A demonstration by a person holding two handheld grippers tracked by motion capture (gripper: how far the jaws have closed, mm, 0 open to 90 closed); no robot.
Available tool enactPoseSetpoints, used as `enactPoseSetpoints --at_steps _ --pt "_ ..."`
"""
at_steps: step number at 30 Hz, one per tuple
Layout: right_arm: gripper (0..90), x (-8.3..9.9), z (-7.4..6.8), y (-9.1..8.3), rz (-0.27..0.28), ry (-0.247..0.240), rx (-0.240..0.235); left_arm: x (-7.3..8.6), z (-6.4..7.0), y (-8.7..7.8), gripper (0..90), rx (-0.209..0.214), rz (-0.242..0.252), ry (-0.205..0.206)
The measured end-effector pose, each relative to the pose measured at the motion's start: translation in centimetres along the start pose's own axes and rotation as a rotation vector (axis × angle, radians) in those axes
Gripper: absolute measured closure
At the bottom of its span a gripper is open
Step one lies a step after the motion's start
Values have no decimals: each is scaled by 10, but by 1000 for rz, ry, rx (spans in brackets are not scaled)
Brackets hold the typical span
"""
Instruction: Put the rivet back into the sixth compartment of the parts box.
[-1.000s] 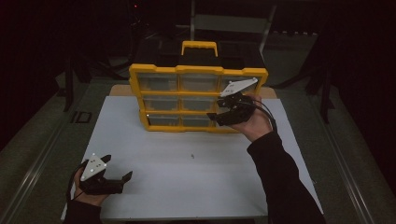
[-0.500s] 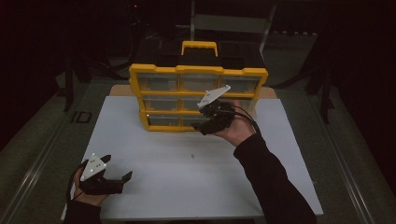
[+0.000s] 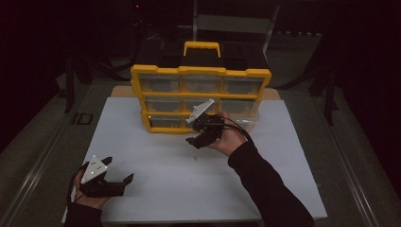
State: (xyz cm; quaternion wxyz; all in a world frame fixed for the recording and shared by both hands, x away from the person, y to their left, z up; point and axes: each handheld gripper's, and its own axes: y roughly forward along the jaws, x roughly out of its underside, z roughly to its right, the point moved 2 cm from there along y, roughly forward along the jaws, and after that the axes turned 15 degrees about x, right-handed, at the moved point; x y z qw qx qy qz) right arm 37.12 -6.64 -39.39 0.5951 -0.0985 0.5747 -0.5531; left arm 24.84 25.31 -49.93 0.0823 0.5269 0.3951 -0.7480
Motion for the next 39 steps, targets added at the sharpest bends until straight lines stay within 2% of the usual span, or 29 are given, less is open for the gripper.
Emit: enactPoseSetpoints --at_steps 11,13,29,31,32,34,35,36,39 --pt "420 14 -13 29 -98 -25 -31 0 0 0 15 0 0 0" --pt "420 17 -16 33 -113 -13 -39 0 0 0 15 0 1 0" --pt "441 32 -21 63 -190 -23 -55 0 0 0 14 1 3 -1" --pt "448 35 -22 68 -209 -30 -57 0 0 0 15 0 3 -2" --pt "451 36 -23 69 -238 -10 -58 0 0 0 15 0 3 -2" --pt "457 38 -24 74 -249 -15 -63 0 0 0 14 0 2 -2" --pt "460 39 -23 77 -235 -36 -64 0 0 0 15 0 3 -2" --pt "465 40 -25 77 -262 -16 -66 0 0 0 15 0 2 -2" --pt "481 42 -27 83 -295 -20 -65 0 0 -1 14 0 4 -2"
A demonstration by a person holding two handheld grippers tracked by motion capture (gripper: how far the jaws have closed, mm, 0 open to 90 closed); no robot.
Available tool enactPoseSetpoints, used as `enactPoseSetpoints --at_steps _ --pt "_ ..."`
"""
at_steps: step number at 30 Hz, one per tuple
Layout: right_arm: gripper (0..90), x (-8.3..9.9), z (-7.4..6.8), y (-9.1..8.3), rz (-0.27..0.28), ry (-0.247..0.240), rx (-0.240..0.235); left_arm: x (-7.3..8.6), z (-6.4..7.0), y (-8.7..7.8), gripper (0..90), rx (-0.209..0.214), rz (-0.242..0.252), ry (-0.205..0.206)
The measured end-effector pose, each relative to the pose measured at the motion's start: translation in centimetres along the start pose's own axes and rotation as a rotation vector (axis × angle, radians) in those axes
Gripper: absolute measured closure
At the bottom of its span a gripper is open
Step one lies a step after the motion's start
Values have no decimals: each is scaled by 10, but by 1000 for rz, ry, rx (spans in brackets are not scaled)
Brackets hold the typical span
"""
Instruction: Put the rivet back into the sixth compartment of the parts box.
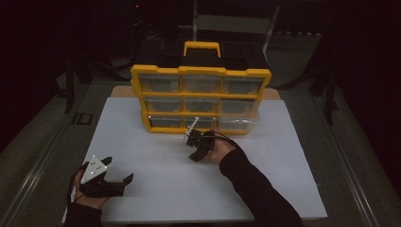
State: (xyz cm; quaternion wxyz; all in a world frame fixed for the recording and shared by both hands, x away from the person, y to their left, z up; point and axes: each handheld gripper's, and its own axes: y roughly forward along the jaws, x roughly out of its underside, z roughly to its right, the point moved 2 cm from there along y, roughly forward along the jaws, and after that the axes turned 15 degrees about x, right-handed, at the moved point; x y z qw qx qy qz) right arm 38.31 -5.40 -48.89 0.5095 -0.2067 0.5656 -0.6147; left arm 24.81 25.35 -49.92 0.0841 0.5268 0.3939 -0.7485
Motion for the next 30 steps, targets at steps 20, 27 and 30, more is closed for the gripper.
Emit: enactPoseSetpoints --at_steps 20,27,30 --pt "710 -1 -6 20 -74 -56 -33 0 0 -1 14 -3 3 0" --pt "821 -2 -11 18 -96 -41 -50 0 0 -1 14 -3 2 1" --pt "827 -2 -11 18 -95 -42 -54 0 0 -2 14 -3 3 2"
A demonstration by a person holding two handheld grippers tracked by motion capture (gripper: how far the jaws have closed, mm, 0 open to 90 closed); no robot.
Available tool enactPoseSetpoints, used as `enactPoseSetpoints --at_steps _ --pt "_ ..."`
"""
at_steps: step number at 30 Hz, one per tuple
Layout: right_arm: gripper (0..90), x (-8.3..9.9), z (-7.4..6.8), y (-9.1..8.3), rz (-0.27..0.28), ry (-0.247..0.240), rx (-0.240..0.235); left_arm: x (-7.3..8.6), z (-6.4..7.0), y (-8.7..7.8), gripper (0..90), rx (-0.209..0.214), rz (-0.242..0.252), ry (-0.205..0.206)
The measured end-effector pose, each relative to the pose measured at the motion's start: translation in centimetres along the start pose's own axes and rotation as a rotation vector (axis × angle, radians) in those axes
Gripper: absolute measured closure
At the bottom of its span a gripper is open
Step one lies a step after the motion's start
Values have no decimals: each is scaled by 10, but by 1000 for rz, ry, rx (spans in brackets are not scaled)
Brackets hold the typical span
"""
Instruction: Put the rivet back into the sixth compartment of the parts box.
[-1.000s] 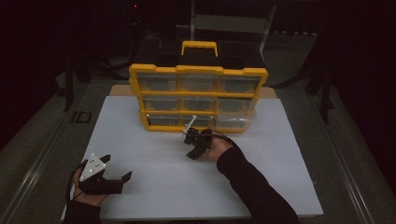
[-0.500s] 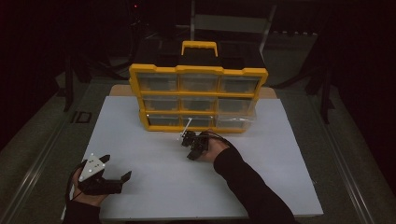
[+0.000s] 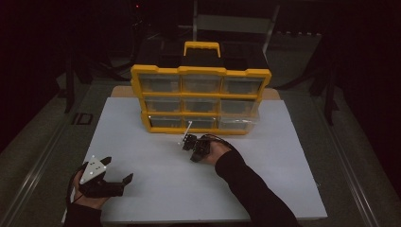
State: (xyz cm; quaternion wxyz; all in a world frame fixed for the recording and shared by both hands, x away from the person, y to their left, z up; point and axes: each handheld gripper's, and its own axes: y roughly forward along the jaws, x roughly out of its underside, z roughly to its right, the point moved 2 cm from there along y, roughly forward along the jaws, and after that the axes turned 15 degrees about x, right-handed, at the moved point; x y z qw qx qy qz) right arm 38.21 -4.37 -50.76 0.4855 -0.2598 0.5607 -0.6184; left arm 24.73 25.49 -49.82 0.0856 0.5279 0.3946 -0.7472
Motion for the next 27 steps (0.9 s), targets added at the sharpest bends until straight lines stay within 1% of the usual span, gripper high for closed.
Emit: enactPoseSetpoints --at_steps 2,4,6,8,9,10,11,12,14,16,18,19,20,21,24,27 --pt "828 0 0 0 -2 -6 4 0 0 0 14 -1 0 -1" --pt "828 1 2 0 3 -28 15 0 0 0 14 -1 1 -2" --pt "828 3 3 -2 7 -27 18 0 0 0 14 0 1 -1" --pt "829 3 4 -6 17 -17 18 0 0 0 14 0 0 -1" --pt "829 4 6 -9 25 -30 26 0 0 0 14 0 1 -1" --pt "829 5 7 -12 23 -21 25 0 0 1 14 0 0 -1" --pt "829 5 6 -16 22 1 22 0 0 1 14 0 1 -2" --pt "829 7 8 -19 28 -9 27 0 0 1 14 0 0 -2" --pt "829 8 9 -25 29 9 30 0 0 1 14 0 1 -2" --pt "829 9 11 -26 35 8 33 0 0 1 14 0 1 -2" --pt "829 9 14 -34 52 15 37 0 0 1 15 0 1 -2" --pt "829 9 14 -38 51 34 31 0 0 1 14 0 1 -2" --pt "829 9 16 -39 68 18 35 0 0 1 14 0 1 -2" --pt "829 9 16 -42 64 24 39 0 0 1 14 0 1 -1" --pt "829 8 20 -48 94 10 47 0 0 0 14 0 0 -1" --pt "829 8 23 -54 105 17 49 0 0 0 14 0 0 -1"
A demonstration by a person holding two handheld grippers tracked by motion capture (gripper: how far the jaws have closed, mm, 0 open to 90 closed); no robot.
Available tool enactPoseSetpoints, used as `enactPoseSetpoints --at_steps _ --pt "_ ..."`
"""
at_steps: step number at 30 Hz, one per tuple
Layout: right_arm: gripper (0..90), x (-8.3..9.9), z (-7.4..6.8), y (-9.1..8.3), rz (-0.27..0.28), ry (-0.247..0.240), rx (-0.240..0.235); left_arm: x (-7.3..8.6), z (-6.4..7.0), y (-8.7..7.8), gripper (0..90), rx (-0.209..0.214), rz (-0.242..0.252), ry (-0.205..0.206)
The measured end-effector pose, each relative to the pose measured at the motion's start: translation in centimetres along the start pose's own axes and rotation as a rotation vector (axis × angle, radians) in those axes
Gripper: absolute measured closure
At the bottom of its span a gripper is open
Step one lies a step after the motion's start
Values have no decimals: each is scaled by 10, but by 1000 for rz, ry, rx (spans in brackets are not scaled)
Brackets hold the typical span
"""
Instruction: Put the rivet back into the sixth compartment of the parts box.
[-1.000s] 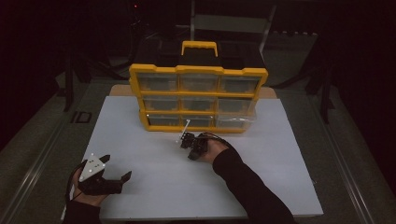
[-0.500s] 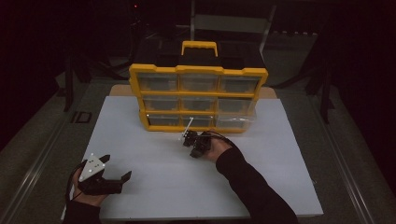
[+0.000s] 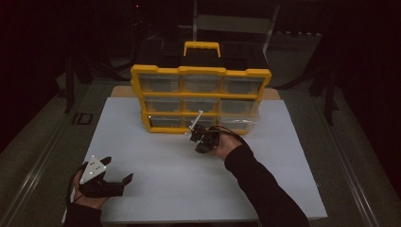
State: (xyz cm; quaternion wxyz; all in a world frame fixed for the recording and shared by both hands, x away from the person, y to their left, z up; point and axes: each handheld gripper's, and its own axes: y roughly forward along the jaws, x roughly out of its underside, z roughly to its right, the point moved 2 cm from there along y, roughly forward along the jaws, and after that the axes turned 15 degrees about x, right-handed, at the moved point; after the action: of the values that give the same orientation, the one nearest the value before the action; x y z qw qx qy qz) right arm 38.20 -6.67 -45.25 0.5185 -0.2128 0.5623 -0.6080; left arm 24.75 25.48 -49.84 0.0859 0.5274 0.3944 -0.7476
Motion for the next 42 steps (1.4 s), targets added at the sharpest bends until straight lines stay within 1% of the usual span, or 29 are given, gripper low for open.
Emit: enactPoseSetpoints --at_steps 5,8,12,14,20,24,28,33,37,41,42 --pt "829 0 5 -8 12 4 0 0 0 0 14 0 1 0" --pt "829 1 3 -9 -3 5 -2 0 0 0 14 0 1 0" --pt "830 1 3 -9 4 -8 0 0 0 0 14 0 1 0" --pt "830 1 2 -11 5 -2 2 0 0 0 14 -1 0 0" --pt "829 1 0 -22 34 -4 9 0 0 1 14 0 -1 0" --pt "830 1 3 -27 56 -6 14 0 0 1 14 -1 -1 -1" --pt "829 0 5 -34 71 4 1 1 0 1 14 -1 -1 0" --pt "829 -1 7 -44 98 3 0 1 0 0 14 -3 -1 -1" --pt "829 -2 9 -51 112 6 8 1 0 0 14 -2 0 -3" --pt "829 -2 14 -61 131 24 18 1 0 0 14 -3 1 -3" --pt "829 -2 14 -61 131 24 18 1 0 0 14 -3 1 -3"
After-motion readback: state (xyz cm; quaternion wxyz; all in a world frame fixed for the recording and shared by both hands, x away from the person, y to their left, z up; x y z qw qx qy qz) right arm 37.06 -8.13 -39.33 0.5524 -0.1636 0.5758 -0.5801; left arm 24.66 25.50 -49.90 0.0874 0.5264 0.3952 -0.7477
